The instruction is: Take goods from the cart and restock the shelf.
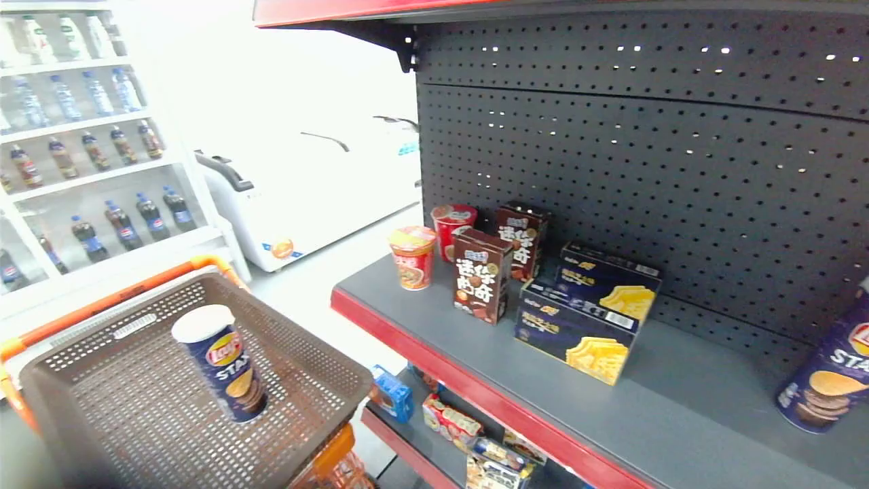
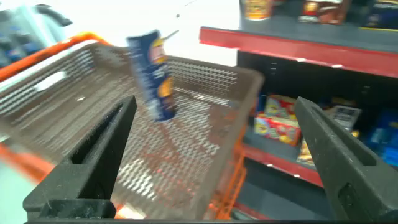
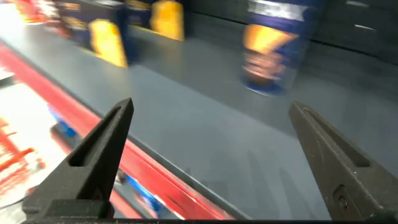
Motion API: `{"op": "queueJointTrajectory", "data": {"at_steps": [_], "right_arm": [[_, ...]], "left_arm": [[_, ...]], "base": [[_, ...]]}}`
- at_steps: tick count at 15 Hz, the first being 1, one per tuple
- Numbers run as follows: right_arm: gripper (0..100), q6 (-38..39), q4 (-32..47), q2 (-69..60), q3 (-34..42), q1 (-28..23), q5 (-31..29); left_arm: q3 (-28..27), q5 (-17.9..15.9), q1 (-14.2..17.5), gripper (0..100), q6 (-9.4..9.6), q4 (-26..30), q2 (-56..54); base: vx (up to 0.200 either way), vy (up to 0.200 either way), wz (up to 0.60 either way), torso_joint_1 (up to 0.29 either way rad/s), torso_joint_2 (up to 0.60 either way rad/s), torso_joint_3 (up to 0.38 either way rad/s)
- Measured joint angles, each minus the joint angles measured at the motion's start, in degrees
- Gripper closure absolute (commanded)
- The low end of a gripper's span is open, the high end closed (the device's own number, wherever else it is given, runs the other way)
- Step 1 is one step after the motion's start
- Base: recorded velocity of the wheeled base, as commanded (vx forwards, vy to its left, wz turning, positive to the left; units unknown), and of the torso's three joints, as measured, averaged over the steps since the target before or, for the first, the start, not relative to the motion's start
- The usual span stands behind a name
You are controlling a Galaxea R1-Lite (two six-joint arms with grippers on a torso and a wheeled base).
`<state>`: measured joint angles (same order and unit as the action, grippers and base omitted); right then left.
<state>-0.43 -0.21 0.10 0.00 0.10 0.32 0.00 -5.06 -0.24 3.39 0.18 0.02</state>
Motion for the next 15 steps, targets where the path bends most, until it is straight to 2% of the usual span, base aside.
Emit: {"op": "queueJointTrajectory", "data": {"at_steps": [2, 6, 9, 12, 13, 15], "right_arm": [[0, 0.1, 0.02, 0.0, 0.0, 0.0, -0.02], [0, 0.18, 0.0, 0.0, 0.0, -0.07, 0.01], [0, 0.18, 0.02, 0.0, 0.0, -0.02, 0.0], [0, 0.18, 0.05, 0.0, 0.0, 0.0, 0.0], [0, 0.18, 0.05, 0.0, 0.0, -0.02, 0.0], [0, 0.21, 0.07, 0.0, 0.0, -0.05, 0.0]], "left_arm": [[0.0, -0.02, 0.0, 0, 0.0, 0.0, 0.0], [-1.15, 0.35, -0.02, 0, 0.22, 0.17, 0.18], [-10.83, 2.38, 0.24, 0, 0.84, 3.58, 6.8], [-21.42, 4.51, 0.54, 0, 2.77, 5.21, 23.24], [-23.43, 4.22, 0.6, 0, 3.15, 4.38, 29.16], [-26.3, 0.05, 0.76, 0, 3.15, 1.04, 40.66]], "base": [[0.0, 0.0, 0.6, 0.002, 0.0, 0.002], [0.0, 0.0, 0.0, 0.0, 0.0, 0.0], [0.0, 0.0, 0.0, 0.0, 0.0, 0.0], [0.0, 0.0, 0.0, 0.0, 0.0, 0.0], [0.0, 0.0, 0.0, 0.0, 0.0, 0.0], [0.0, 0.0, 0.0, 0.0, 0.0, 0.0]]}}
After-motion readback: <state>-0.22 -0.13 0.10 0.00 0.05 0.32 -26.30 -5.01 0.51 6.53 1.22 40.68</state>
